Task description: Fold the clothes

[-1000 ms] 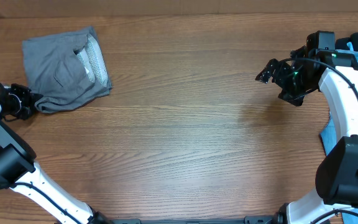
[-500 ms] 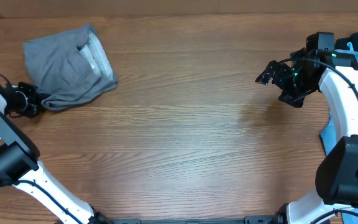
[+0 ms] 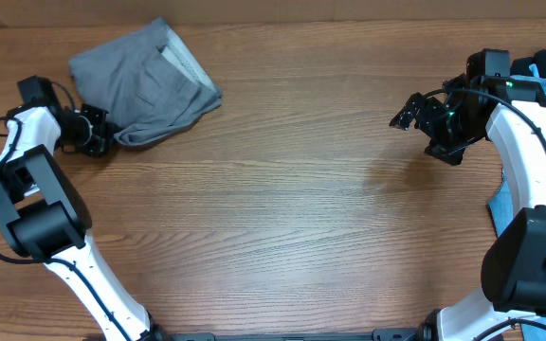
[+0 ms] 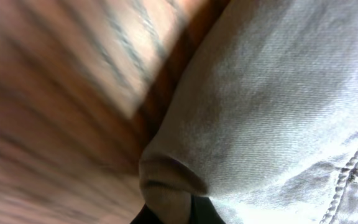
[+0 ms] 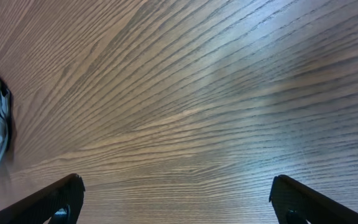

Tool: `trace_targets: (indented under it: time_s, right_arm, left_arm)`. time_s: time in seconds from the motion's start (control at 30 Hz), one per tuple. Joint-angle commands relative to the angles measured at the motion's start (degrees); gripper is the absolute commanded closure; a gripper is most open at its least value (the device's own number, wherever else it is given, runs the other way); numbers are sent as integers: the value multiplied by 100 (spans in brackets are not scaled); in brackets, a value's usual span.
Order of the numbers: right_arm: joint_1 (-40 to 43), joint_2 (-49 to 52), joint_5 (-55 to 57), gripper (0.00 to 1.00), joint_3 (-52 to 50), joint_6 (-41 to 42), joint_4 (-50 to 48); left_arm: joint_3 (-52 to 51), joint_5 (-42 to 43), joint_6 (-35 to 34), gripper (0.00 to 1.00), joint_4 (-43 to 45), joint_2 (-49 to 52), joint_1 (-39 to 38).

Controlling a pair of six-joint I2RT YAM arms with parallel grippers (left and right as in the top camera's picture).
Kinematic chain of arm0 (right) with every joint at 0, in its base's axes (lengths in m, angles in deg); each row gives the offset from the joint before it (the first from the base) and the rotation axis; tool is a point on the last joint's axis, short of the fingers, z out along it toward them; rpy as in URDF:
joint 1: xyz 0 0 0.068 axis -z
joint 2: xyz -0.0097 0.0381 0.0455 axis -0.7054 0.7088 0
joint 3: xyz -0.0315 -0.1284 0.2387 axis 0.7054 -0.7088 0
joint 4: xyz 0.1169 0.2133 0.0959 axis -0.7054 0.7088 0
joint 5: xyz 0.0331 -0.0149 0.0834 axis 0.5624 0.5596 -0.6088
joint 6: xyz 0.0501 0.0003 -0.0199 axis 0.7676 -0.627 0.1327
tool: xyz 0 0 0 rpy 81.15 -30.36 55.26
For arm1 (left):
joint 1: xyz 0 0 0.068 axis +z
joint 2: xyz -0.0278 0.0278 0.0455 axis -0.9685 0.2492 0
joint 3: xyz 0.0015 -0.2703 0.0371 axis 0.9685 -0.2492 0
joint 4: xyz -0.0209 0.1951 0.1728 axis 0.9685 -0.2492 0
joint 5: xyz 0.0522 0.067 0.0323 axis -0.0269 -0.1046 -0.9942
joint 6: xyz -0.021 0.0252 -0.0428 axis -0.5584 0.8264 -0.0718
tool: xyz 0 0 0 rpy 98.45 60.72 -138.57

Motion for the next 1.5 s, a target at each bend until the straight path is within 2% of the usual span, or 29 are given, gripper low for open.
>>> trace_targets:
  time_s: [0.0,0.27,0.6,0.73,0.87,1.0,1.07,1.1,1.13,1.17,1.23,1.47]
  right_arm:
    - [-28,-48,52,0,31,-48,-28]
    - [-28,-48,52,0,31,-173,55]
    - [-28,-48,50,0,31,-166,33]
    - [-28,-48,48,0,31,-144,44]
    - [-28,-48,50,0,31,-127,17]
    - [-28,-48,50,0,31,-31,-20]
    - [-28,-48,48,0,31,-13,-31]
    - [-28,-48,46,0,31,-13,-31]
    - [-28,-48,46,0,31,-13,-28]
    - [-28,-48,48,0,31,-13,-26]
    - [-28,-48,46,0,31,-13,-26]
    - [-28,-48,48,0,31,-17,-7]
  left_arm:
    - [-59,-249,-317,96,101,87,-164]
    - [-59,-901,-345,96,140,87,269]
    - [-59,-1110,-490,96,210,87,1784]
    - [-59,-1167,-490,84,258,87,2389]
    - [-59,-1056,-487,84,243,87,2758]
    - [-70,-885,-487,82,216,87,2765]
    - [-72,-682,-490,68,155,90,2645]
    - [-72,-540,-487,56,118,87,2549]
    - [-72,-372,-448,35,92,90,2441]
    - [-72,-221,-354,22,79,90,2345]
    - [-72,85,-101,9,31,90,2072]
    - [-72,109,-153,7,-210,90,1029]
